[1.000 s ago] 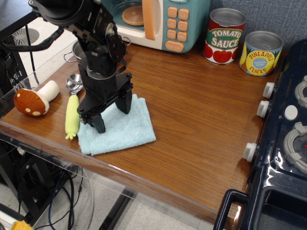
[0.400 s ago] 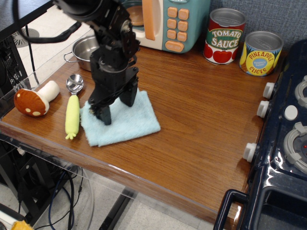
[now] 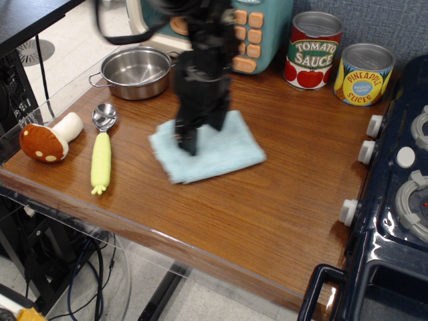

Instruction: Move the blue towel in front of the cans

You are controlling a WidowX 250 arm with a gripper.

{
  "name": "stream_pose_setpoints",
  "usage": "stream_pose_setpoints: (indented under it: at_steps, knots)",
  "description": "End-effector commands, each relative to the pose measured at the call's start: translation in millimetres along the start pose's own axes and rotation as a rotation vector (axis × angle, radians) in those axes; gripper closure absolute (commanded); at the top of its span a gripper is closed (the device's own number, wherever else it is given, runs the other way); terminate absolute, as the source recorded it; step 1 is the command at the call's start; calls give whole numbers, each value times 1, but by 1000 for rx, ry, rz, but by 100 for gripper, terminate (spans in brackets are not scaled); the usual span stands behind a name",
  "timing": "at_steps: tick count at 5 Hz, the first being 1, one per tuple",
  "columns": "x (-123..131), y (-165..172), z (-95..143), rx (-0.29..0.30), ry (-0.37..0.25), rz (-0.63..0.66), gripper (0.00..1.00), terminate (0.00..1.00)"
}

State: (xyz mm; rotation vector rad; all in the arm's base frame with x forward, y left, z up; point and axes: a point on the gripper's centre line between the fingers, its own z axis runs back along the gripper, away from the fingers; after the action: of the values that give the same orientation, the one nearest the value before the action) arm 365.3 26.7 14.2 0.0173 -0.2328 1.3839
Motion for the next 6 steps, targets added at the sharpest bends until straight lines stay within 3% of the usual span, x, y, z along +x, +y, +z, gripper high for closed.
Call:
stream_pose_setpoints:
  at_steps: [1, 3, 6]
  knots:
    - [-48, -54, 16, -42, 47, -23, 0, 0]
    - [-56, -90, 18, -33, 63, 11, 0, 0]
    - [-38, -87, 46, -64, 95, 41, 0, 0]
